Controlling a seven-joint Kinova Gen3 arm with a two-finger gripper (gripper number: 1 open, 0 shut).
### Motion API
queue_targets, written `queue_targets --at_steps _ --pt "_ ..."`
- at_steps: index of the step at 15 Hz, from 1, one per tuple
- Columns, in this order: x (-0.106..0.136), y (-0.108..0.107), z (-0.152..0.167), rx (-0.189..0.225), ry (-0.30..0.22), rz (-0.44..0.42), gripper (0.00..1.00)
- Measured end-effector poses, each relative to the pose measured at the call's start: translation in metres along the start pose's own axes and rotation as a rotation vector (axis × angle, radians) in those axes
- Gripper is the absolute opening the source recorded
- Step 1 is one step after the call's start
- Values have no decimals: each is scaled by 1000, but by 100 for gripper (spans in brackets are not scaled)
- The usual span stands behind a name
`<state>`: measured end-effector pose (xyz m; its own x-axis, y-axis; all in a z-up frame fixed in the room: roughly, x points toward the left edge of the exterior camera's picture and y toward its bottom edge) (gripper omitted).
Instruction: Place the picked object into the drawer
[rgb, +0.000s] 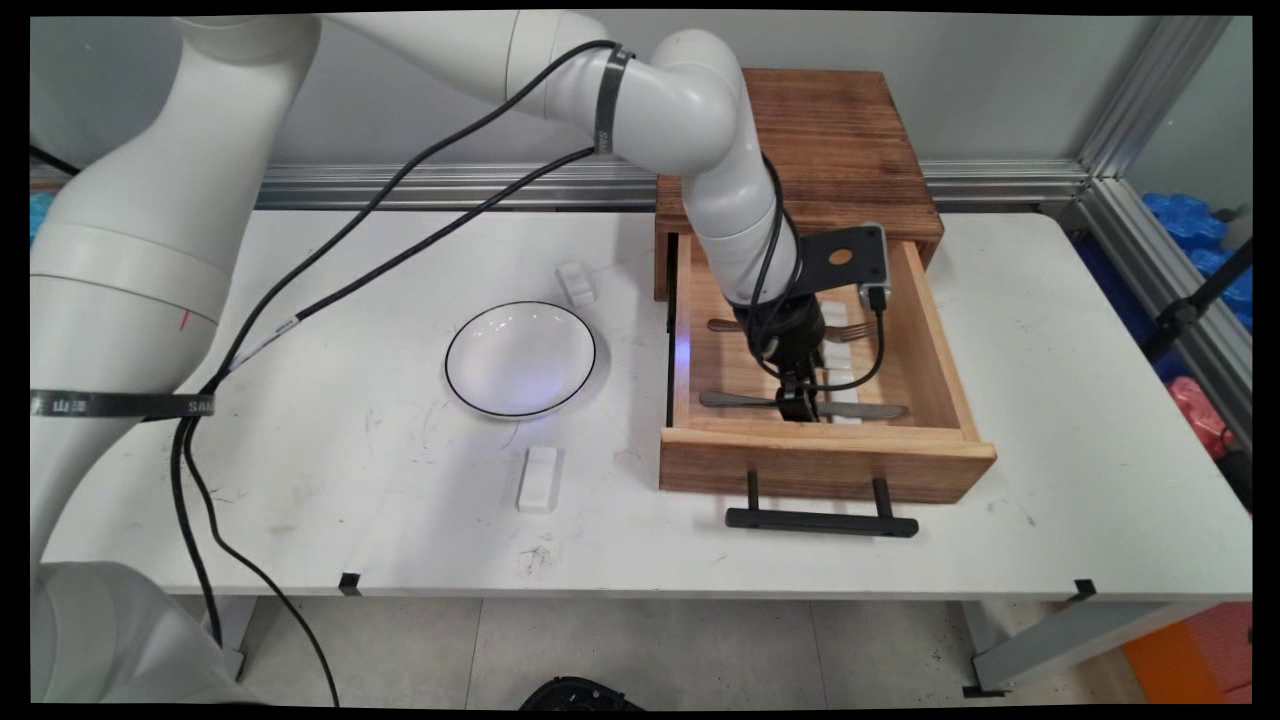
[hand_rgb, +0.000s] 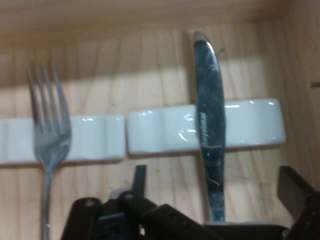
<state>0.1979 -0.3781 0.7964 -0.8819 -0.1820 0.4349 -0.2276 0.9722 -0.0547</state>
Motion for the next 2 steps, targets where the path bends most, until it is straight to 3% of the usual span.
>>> queue_targets --at_steps 2 --pt "-6 -12 -4 3 6 -3 100"
